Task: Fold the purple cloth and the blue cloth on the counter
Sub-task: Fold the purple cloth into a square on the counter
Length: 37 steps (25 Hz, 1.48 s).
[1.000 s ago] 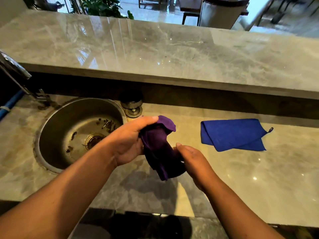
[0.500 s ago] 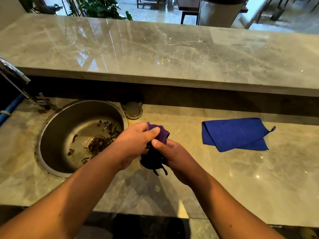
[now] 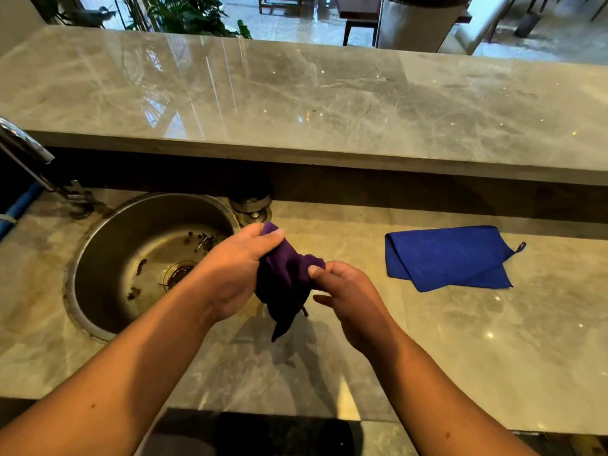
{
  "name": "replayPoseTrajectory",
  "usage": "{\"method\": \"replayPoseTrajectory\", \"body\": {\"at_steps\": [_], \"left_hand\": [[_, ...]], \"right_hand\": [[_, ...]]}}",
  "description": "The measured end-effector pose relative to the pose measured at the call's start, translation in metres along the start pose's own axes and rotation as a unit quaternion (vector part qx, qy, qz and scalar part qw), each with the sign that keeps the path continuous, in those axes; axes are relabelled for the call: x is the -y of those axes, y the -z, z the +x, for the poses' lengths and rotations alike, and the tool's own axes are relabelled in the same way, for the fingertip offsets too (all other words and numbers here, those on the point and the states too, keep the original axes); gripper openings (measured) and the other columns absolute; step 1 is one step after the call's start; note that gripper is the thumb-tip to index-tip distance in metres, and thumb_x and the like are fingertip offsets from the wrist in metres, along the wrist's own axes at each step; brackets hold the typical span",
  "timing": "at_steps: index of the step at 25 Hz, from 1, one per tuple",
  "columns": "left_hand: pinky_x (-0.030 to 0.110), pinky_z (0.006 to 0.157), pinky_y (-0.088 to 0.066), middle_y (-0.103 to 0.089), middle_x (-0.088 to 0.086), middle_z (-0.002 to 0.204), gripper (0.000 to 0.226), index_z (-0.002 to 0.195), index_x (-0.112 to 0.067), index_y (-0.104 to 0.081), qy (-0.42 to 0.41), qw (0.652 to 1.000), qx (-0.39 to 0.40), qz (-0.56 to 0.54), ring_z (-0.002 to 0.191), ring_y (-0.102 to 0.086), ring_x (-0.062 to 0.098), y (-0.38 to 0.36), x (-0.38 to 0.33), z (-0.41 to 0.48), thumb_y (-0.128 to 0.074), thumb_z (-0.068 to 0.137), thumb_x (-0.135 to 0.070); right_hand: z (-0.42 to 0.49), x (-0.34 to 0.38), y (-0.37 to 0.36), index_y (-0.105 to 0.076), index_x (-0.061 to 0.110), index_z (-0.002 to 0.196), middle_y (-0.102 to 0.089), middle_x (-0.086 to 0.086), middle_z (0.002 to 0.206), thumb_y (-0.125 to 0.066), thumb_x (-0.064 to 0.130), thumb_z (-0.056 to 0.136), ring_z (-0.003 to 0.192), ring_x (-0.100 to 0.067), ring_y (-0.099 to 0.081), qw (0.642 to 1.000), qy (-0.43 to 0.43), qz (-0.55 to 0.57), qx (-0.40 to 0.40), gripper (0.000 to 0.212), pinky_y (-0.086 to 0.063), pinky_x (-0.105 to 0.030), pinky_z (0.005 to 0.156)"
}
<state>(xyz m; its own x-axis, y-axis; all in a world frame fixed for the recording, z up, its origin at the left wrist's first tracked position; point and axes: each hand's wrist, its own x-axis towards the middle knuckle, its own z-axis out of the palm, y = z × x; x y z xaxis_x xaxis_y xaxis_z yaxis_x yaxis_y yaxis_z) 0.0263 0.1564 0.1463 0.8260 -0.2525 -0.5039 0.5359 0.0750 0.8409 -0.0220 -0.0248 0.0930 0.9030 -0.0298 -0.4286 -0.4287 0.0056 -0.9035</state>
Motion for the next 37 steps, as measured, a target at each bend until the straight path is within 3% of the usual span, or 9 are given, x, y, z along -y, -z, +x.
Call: {"method": "replayPoseTrajectory", "body": {"at_steps": [5, 9, 14, 18, 21, 24, 29, 33, 37], "left_hand": [[0.046, 0.099, -0.053, -0.070, 0.027, 0.123, 0.025, 0.121, -0.002, -0.063, -0.011, 0.998, -0.050, -0.038, 0.105, -0.070, 0.034, 0.033, -0.003, 0.012, -0.059, 0.096, -0.001], [0.030, 0.077, -0.061, -0.073, 0.016, 0.113, 0.027, 0.120, -0.006, -0.066, 0.026, 0.996, -0.089, -0.010, 0.095, -0.070, 0.022, 0.044, -0.008, 0.016, -0.061, 0.095, 0.001], [0.040, 0.096, -0.055, -0.077, 0.009, 0.110, 0.049, 0.130, -0.019, -0.064, 0.004, 0.980, -0.096, 0.176, 0.104, -0.072, 0.023, 0.061, -0.015, 0.026, -0.080, 0.085, -0.009], [0.037, 0.074, -0.054, -0.074, -0.004, 0.088, 0.009, 0.085, -0.030, -0.079, -0.083, 0.844, -0.129, 0.515, 0.087, -0.068, 0.019, 0.058, -0.027, 0.035, -0.082, 0.083, -0.038], [0.038, 0.069, -0.052, -0.068, -0.006, 0.081, 0.026, 0.071, -0.026, -0.070, -0.122, 0.795, -0.131, 0.579, 0.081, -0.064, 0.018, 0.040, -0.031, 0.034, -0.073, 0.088, -0.045], [0.039, 0.068, -0.052, -0.069, -0.003, 0.074, 0.028, 0.075, -0.016, -0.065, -0.105, 0.821, -0.089, 0.555, 0.072, -0.063, 0.018, 0.011, -0.030, 0.031, -0.067, 0.090, -0.040], [0.041, 0.070, -0.060, -0.072, 0.008, 0.072, 0.029, 0.079, -0.011, -0.069, 0.002, 0.952, 0.043, 0.304, 0.065, -0.064, 0.017, -0.047, -0.007, 0.028, -0.071, 0.094, -0.035], [0.039, 0.091, -0.062, -0.079, 0.012, 0.098, 0.018, 0.094, -0.017, -0.078, 0.049, 0.966, 0.098, 0.233, 0.094, -0.075, 0.025, -0.055, 0.005, 0.038, -0.062, 0.096, -0.009], [0.032, 0.077, -0.058, -0.075, 0.006, 0.109, 0.027, 0.105, -0.022, -0.074, -0.020, 0.951, 0.032, 0.306, 0.098, -0.072, 0.024, -0.039, 0.009, 0.061, -0.066, 0.088, -0.003]], "right_hand": [[0.013, 0.008, 0.057, -0.069, 0.009, 0.110, -0.074, -0.020, 0.118, -0.050, 0.024, 0.108, 0.106, -0.030, -0.072, 0.985, -0.070, 0.125, -0.094, 0.024, -0.059, -0.049, 0.094], [0.011, 0.022, 0.098, -0.069, 0.009, 0.118, -0.072, -0.021, 0.121, -0.061, 0.016, 0.102, 0.115, -0.034, -0.069, 0.983, -0.093, 0.114, -0.106, 0.019, -0.057, -0.051, 0.101], [0.002, 0.045, 0.123, -0.052, 0.025, 0.142, -0.067, -0.007, 0.120, -0.076, 0.002, 0.090, 0.111, -0.028, -0.072, 0.995, -0.033, -0.043, -0.084, 0.062, -0.058, -0.047, 0.100], [-0.006, 0.054, 0.121, -0.074, 0.027, 0.095, -0.073, 0.001, 0.097, -0.071, 0.024, 0.097, 0.092, -0.016, -0.068, 0.909, 0.004, -0.398, -0.124, 0.005, -0.055, -0.035, 0.076], [-0.014, 0.055, 0.113, -0.070, 0.022, 0.086, -0.069, -0.001, 0.091, -0.067, 0.033, 0.098, 0.084, -0.018, -0.063, 0.889, -0.001, -0.443, -0.121, 0.017, -0.051, -0.034, 0.069], [-0.016, 0.050, 0.086, -0.067, 0.014, 0.092, -0.073, -0.013, 0.088, -0.059, 0.035, 0.103, 0.080, -0.028, -0.068, 0.955, -0.034, -0.274, -0.111, 0.025, -0.062, -0.046, 0.077], [-0.015, 0.037, 0.038, -0.061, 0.007, 0.116, -0.074, -0.022, 0.112, -0.057, 0.023, 0.105, 0.103, -0.034, -0.074, 0.997, -0.066, -0.029, -0.019, 0.019, -0.060, -0.054, 0.095], [-0.003, 0.018, 0.044, -0.057, 0.017, 0.121, -0.068, -0.016, 0.121, -0.074, 0.008, 0.092, 0.106, -0.029, -0.074, 0.998, -0.044, -0.049, -0.023, 0.034, -0.064, -0.045, 0.089], [0.030, 0.014, 0.065, -0.064, 0.017, 0.112, -0.069, -0.024, 0.118, -0.061, -0.005, 0.090, 0.112, -0.043, -0.069, 0.997, -0.075, 0.002, -0.011, 0.031, -0.057, -0.063, 0.095]]}}
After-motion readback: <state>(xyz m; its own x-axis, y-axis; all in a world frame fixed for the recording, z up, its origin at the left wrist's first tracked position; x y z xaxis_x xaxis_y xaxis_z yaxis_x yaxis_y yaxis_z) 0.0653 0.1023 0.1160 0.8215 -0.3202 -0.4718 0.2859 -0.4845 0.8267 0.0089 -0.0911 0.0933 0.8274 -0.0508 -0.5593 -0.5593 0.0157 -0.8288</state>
